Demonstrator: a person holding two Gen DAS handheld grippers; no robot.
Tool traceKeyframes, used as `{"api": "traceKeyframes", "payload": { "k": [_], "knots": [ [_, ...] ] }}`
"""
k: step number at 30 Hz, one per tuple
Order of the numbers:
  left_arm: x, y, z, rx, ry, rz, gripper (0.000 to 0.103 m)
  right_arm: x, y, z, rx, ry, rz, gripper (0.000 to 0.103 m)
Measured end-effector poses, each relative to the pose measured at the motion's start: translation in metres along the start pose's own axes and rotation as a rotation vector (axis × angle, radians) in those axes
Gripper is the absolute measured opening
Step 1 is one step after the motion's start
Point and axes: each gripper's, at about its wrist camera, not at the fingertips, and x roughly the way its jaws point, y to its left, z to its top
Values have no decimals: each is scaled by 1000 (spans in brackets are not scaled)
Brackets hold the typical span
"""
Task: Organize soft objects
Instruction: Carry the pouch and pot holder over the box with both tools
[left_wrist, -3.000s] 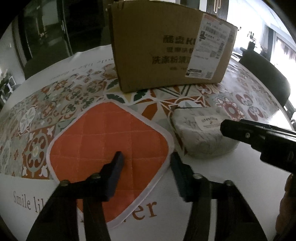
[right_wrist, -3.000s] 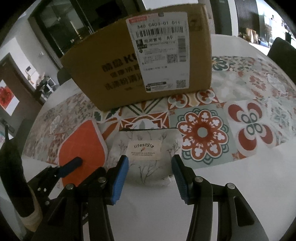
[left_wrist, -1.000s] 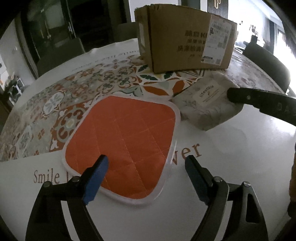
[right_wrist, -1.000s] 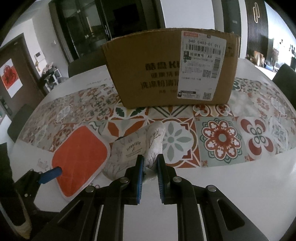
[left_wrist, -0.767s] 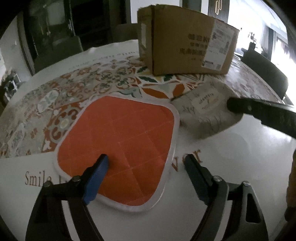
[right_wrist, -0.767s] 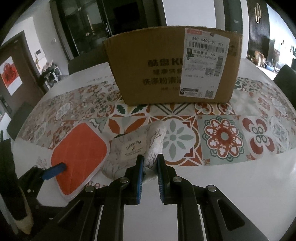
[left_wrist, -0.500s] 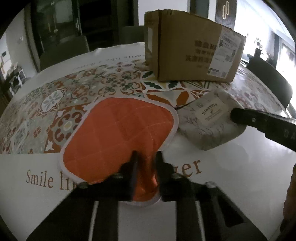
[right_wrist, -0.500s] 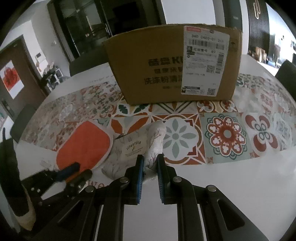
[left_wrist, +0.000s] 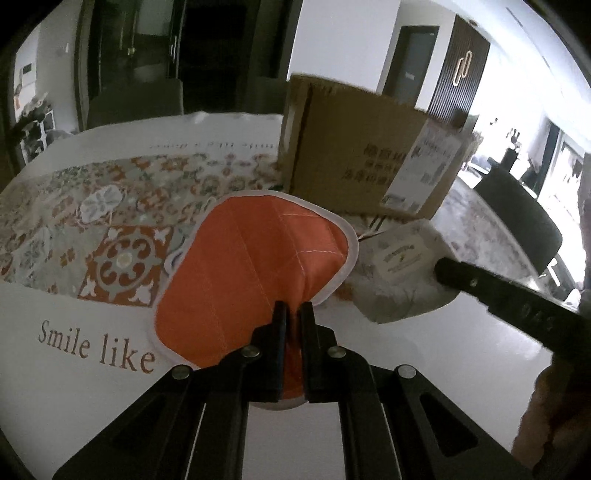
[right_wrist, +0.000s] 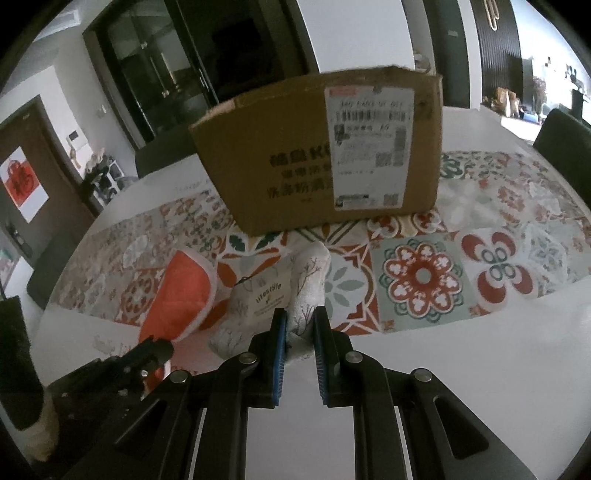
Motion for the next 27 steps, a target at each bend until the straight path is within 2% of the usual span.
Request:
{"api": "traceKeyframes", "payload": {
  "k": [9,19,27],
  "knots": [
    [-25,-15,20,-17,-65,-21,8,-29,0,10,-8,-68,9,16],
    [-62,-40,43,20,-164,-44,9,-67,-4,22,-10,-166,9,16],
    [-80,-60,63,60,-218,-52,9,-98,-13,38,5,-286,-64,16]
  ]
}}
